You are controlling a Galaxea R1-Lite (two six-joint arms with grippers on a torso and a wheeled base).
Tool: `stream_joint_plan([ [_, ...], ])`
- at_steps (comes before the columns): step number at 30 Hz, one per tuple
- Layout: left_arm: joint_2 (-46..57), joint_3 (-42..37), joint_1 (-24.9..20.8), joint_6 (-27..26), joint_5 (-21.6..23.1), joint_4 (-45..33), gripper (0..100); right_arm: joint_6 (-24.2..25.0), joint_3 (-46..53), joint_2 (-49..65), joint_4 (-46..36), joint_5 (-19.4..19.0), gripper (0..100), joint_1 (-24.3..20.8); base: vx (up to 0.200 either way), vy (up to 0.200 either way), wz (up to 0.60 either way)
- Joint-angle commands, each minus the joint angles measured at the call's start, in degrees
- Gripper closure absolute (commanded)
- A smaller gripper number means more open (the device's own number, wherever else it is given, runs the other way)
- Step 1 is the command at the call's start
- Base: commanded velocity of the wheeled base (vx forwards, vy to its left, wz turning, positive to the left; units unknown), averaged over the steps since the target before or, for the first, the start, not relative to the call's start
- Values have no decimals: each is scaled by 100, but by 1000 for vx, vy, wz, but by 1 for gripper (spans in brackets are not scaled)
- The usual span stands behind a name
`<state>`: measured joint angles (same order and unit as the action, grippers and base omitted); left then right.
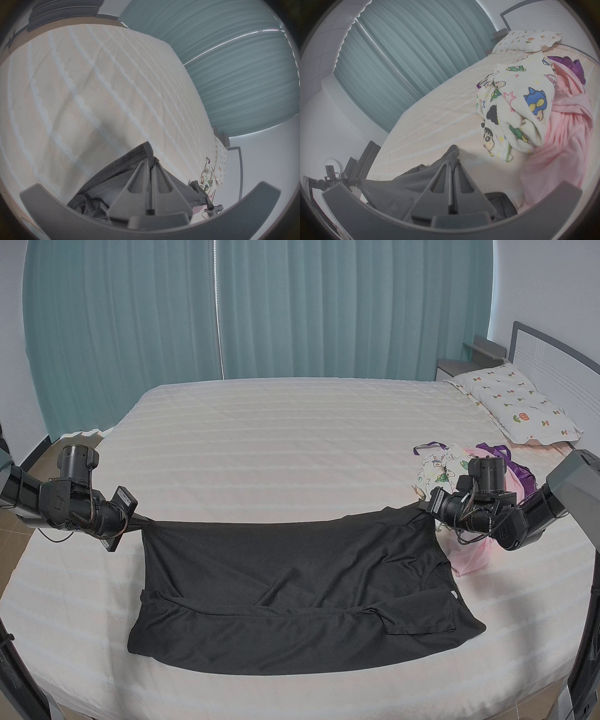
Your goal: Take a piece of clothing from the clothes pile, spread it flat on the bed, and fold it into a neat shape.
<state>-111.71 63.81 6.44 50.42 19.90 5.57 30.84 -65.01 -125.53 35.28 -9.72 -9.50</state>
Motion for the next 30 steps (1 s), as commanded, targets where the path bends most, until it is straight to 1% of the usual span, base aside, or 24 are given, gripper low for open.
stream_joint_plan([
  [1, 326, -79, 139, -59, 23, -153, 100, -122, 410, 327, 23, -74, 100, 53, 0, 0, 0],
  [3, 361, -114, 174, -138, 23, -223, 100, -166, 498, 345, 40, -74, 100, 80, 0, 0, 0],
  [6, 414, -351, 314, -428, 32, -276, 100, -316, 788, 485, 49, -92, 100, 176, 0, 0, 0],
  [10, 378, -536, 341, -472, 32, -249, 100, -439, 999, 635, 58, -206, 100, 229, 0, 0, 0],
  [17, 361, -703, 297, -481, 41, -223, 100, -448, 1184, 749, 49, -233, 100, 299, 0, 0, 0],
  [20, 343, -800, 279, -489, 32, -232, 100, -746, 1535, 714, 58, -233, 100, 290, 0, 0, 0],
  [22, 343, -843, 279, -533, 32, -249, 100, -834, 1632, 687, 58, -241, 100, 290, 0, 0, 0],
  [23, 326, -958, 279, -674, 23, -267, 100, -896, 1746, 670, 58, -294, 100, 290, 0, 0, 0],
  [24, 326, -958, 279, -674, 23, -267, 100, -896, 1746, 670, 58, -294, 100, 290, 0, 0, 0],
  [25, 291, -1160, 288, -885, 23, -249, 100, -896, 1869, 679, 58, -364, 100, 290, 0, 0, 0],
  [26, 273, -1257, 288, -981, 23, -232, 100, -905, 1931, 687, 58, -400, 100, 290, 0, 0, 0],
  [29, 229, -1406, 288, -1122, -21, -223, 100, -931, 2036, 696, 58, -435, 100, 290, 0, 0, 0],
  [30, 203, -1494, 288, -1236, -30, -241, 100, -1028, 2116, 670, 58, -443, 100, 290, 0, 0, 0],
])
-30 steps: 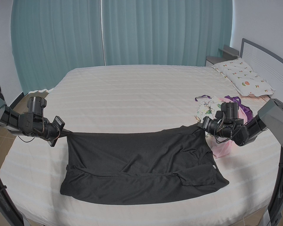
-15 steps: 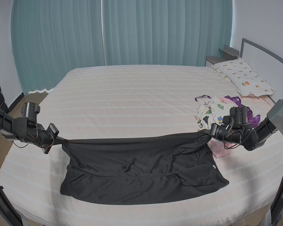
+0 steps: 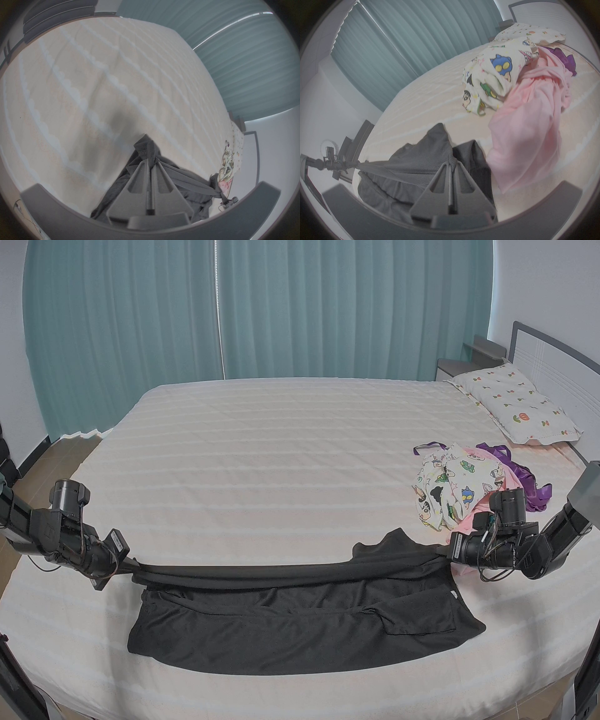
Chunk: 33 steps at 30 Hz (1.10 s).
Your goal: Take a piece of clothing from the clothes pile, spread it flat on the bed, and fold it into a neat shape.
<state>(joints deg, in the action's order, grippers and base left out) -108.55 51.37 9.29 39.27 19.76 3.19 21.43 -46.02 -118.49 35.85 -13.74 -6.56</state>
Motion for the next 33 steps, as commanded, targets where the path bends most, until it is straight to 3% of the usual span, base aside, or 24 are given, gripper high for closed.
stream_joint_plan([
  [1, -123, -294, 3, -147, -16, -21, 100, -139, 260, -42, 1, -41, 100, -3, 0, 0, 0],
  [8, -343, -523, -50, -270, -34, -12, 100, -368, 559, -139, 1, -68, 100, -12, 0, 0, 0],
  [9, -352, -532, -50, -288, -25, -29, 0, -368, 577, -139, 1, -68, 100, -12, 0, 0, 0],
  [10, -387, -549, -59, -314, -34, -38, 0, -359, 585, -157, 1, -68, 0, -38, 0, 0, 0],
  [18, -237, -751, -68, -297, -25, 15, 0, -236, 550, 169, 9, -182, 0, 5, 0, 0, 0],
  [24, 185, -778, 64, -121, 54, 6, 0, 212, 418, 573, 1, -322, 0, 41, 0, 0, 0],
  [27, 554, -699, 82, 459, 379, 15, 0, 388, 278, 529, -8, -314, 0, -65, 0, 0, 0],
  [30, 923, -611, 152, 1083, 1100, 23, 0, 415, 146, 309, -8, -314, 0, -232, 0, 0, 0],
  [33, 932, -646, 143, 1189, 1276, 23, 0, 502, 5, 177, -52, -314, 0, -329, 0, 0, 0],
])
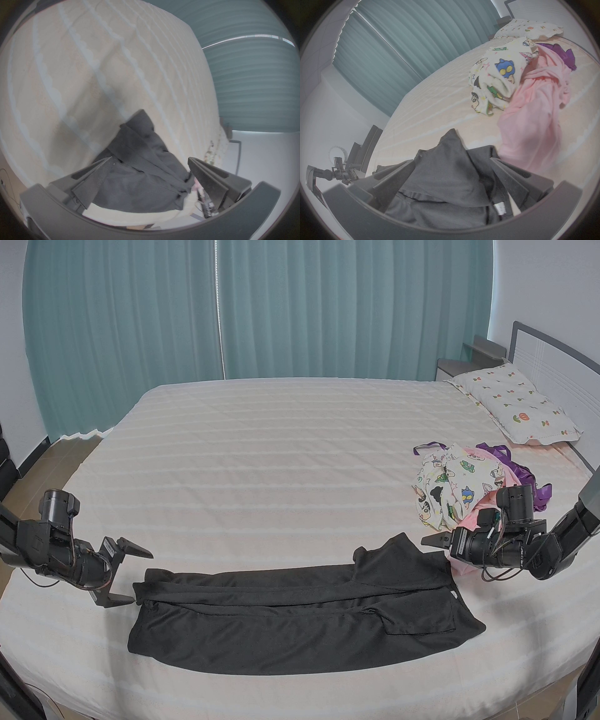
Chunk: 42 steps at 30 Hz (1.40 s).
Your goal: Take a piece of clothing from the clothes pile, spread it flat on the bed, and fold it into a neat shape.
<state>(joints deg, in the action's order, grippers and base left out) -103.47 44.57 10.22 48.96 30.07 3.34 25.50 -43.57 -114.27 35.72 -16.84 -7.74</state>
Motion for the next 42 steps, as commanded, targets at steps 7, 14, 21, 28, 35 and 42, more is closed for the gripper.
stream_joint_plan([
  [7, 91, 105, 51, 246, 271, 141, 0, 166, -591, -816, -47, 66, 0, -412, 0, 0, 0],
  [14, -68, 113, 42, 246, 245, 176, 0, 95, -662, -965, 14, 84, 0, -351, 0, 0, 0],
  [21, -156, 113, 24, 246, 236, 185, 0, 86, -591, -965, -3, 75, 0, -333, 0, 0, 0],
  [28, -243, 113, 24, 246, 227, 264, 0, 95, -424, -719, 5, 75, 100, -325, 0, 0, 0],
  [35, -287, 113, 16, 246, 227, 264, 0, 95, 41, -192, 5, 49, 100, -237, 0, 0, 0],
  [42, -340, 96, 16, 237, 227, 264, 0, 95, 622, 230, 14, 14, 100, -228, 0, 0, 0],
])
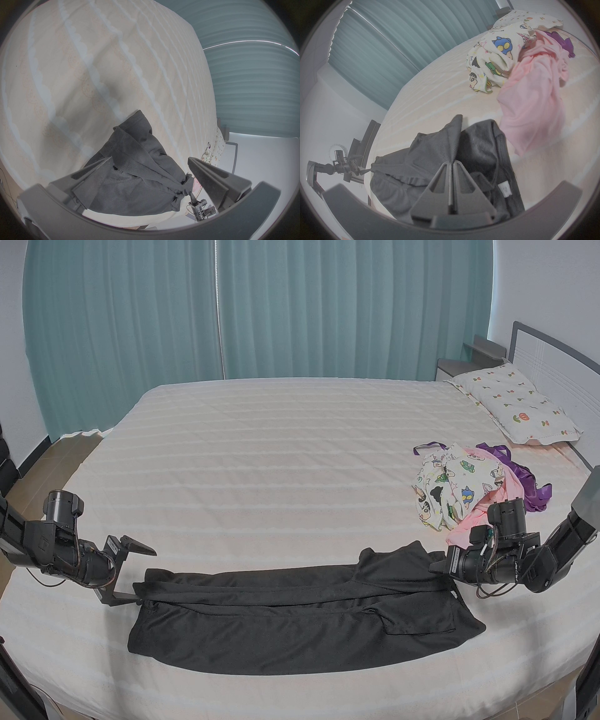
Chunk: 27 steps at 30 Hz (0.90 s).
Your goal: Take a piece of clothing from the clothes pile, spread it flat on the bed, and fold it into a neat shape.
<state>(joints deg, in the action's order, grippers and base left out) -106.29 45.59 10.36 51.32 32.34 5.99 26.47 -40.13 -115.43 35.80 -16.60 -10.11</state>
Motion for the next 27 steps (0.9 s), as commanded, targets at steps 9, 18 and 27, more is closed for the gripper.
stream_joint_plan([
  [9, -76, -42, -34, -8, 9, 8, 0, -19, 691, 390, 14, 8, 100, 26, 0, 0, 0],
  [18, -59, -50, -34, -35, -140, 43, 0, -89, 691, 425, 93, -10, 0, 184, 0, 0, 0],
  [27, -76, -138, -386, -35, -1274, 254, 0, 1651, 770, 1084, 120, 113, 0, 79, 0, 0, 0],
])
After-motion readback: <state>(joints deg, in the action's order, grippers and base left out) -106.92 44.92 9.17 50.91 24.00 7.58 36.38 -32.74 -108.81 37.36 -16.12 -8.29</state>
